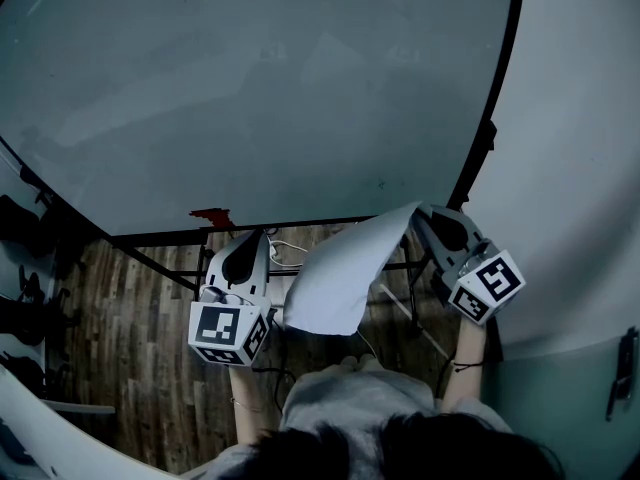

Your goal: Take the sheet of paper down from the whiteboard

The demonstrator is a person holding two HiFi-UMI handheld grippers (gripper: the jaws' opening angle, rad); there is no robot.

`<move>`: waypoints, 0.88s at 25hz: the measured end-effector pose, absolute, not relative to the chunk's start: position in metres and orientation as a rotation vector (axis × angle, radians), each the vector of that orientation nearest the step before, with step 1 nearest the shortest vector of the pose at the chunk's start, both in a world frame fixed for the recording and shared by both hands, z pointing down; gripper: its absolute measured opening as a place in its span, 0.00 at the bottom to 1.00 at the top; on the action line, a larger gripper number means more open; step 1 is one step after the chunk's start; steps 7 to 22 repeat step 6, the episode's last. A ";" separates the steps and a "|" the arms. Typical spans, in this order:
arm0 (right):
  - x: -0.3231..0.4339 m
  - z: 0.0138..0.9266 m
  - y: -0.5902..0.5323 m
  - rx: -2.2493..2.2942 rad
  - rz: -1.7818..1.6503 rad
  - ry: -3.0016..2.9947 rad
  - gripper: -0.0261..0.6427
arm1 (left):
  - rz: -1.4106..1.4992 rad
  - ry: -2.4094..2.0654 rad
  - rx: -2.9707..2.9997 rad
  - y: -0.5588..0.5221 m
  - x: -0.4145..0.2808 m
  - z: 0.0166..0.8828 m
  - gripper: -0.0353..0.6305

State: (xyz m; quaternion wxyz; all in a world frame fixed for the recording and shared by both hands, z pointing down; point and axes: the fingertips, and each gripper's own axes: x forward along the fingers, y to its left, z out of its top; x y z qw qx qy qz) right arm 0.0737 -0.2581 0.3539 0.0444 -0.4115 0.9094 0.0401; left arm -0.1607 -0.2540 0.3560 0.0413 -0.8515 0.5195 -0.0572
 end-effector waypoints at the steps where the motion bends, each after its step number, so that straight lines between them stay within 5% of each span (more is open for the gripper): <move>1: 0.074 0.354 -0.258 -1.257 0.123 2.778 0.05 | -0.177 1.588 -2.608 -0.254 -0.159 0.356 0.06; 22: 0.076 0.350 -0.255 -1.255 0.136 2.771 0.05 | -0.183 1.574 -2.615 -0.252 -0.155 0.356 0.06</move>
